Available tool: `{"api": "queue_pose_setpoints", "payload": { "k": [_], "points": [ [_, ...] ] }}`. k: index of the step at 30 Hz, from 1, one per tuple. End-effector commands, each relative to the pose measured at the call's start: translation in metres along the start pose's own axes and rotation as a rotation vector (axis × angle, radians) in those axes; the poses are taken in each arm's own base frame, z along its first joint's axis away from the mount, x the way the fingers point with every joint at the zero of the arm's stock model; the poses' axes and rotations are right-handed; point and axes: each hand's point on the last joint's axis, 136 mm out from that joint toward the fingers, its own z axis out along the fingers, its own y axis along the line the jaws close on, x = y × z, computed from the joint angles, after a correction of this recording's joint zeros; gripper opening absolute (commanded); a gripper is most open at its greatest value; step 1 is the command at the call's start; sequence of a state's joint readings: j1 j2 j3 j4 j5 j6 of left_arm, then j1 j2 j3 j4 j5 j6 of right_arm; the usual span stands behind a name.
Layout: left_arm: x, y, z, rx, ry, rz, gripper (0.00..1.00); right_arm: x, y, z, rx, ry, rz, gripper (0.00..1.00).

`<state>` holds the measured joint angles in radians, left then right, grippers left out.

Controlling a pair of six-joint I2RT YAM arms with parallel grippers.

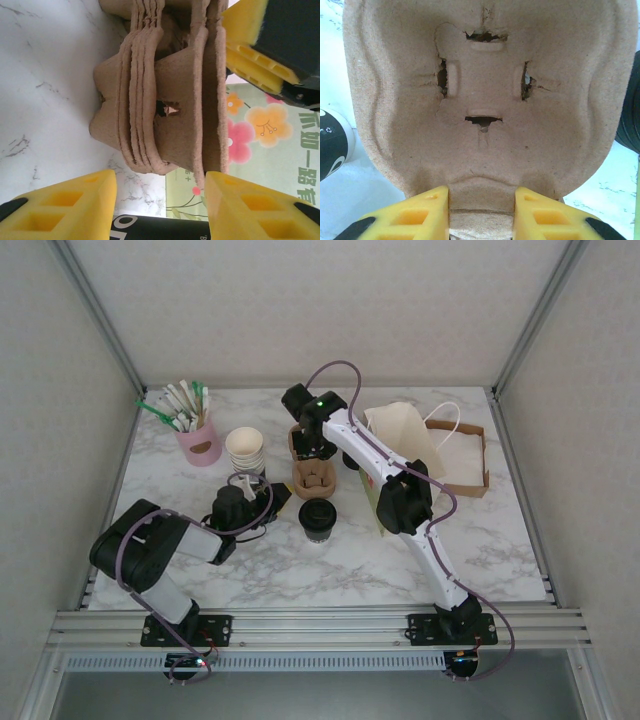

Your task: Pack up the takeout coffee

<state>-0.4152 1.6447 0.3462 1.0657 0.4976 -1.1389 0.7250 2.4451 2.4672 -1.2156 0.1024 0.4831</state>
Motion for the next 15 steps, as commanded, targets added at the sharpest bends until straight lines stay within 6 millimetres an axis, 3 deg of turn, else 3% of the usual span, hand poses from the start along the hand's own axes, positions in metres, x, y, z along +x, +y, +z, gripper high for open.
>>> {"api": "queue_pose_setpoints", "payload": {
  "k": [1,12,15],
  "points": [
    [-0.0057,-0.0165,0.0046,0.068,0.002,0.005,0.49,0.0001,0.0017,-0.013,-0.022,-0.004,-0.012,0.32],
    [-0.006,-0.0198,0.0001,0.081,-0.009,0.012,0.52,0.0003,0.002,-0.0136,-0.028,-0.001,-0.015,0.32],
    [-0.0087,-0.0222,-0.0035,0.078,-0.028,0.027,0.57,0.0,0.0015,-0.0141,-0.029,-0.001,-0.013,0.32]
  ]
}}
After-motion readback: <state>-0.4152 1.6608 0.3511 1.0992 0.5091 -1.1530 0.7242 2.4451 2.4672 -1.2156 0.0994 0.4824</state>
